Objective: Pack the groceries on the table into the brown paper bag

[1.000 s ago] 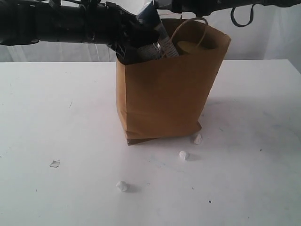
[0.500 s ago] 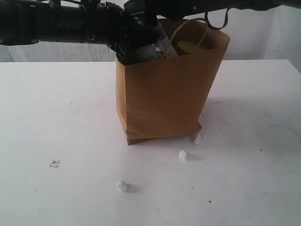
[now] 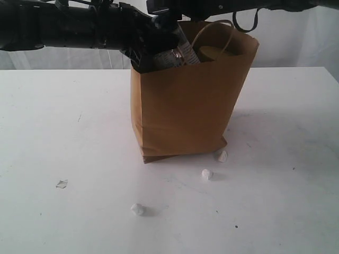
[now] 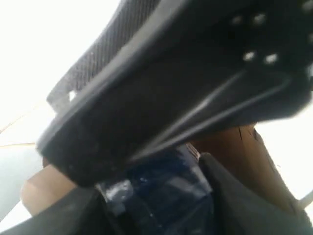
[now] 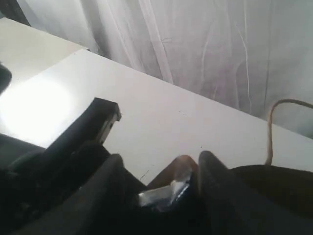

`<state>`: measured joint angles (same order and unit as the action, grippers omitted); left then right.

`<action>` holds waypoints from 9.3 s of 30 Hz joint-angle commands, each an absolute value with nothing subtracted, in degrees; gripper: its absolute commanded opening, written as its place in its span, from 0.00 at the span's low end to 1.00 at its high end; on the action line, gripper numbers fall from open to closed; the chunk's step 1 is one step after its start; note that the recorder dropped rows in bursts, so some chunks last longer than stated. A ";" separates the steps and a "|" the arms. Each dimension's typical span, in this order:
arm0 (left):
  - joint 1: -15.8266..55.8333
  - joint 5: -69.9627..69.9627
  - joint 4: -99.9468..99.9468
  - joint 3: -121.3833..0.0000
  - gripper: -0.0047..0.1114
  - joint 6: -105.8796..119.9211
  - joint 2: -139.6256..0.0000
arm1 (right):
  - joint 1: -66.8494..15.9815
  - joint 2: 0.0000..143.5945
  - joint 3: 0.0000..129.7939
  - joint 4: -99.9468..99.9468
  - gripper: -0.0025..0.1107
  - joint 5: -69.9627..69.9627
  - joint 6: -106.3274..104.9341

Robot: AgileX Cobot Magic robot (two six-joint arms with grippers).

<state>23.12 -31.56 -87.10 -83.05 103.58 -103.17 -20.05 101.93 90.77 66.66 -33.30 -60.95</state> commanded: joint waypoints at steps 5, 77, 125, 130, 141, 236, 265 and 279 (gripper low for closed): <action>23.15 -31.29 -86.91 -83.02 0.50 103.53 -103.34 | -19.94 101.01 90.77 66.61 0.02 -29.08 -61.47; 5.31 -54.96 -43.25 -79.01 0.78 49.97 -79.34 | -19.94 116.29 86.50 43.76 0.02 -16.07 -47.25; 5.55 -58.36 -68.42 -63.04 0.78 68.63 -79.34 | -19.83 115.58 89.46 42.49 0.02 -17.57 -30.03; 9.68 -51.80 -80.85 -57.96 0.78 83.80 -79.45 | -19.83 115.58 89.46 42.00 0.02 -22.96 -30.03; 16.75 -38.07 -99.95 -53.63 0.74 115.09 -86.40 | -19.83 115.43 89.46 41.31 0.02 -24.75 -30.03; 19.09 -45.63 -93.48 -99.74 0.58 107.59 -110.41 | -19.83 90.44 89.46 33.11 0.02 -40.49 -31.72; -14.86 -40.10 -32.69 -85.90 0.04 17.49 -94.07 | -19.83 77.95 85.82 -17.67 0.02 -50.88 -2.97; -15.14 0.00 -42.11 -25.97 0.04 17.46 -43.58 | -15.80 64.00 46.49 -20.26 0.02 -37.44 9.26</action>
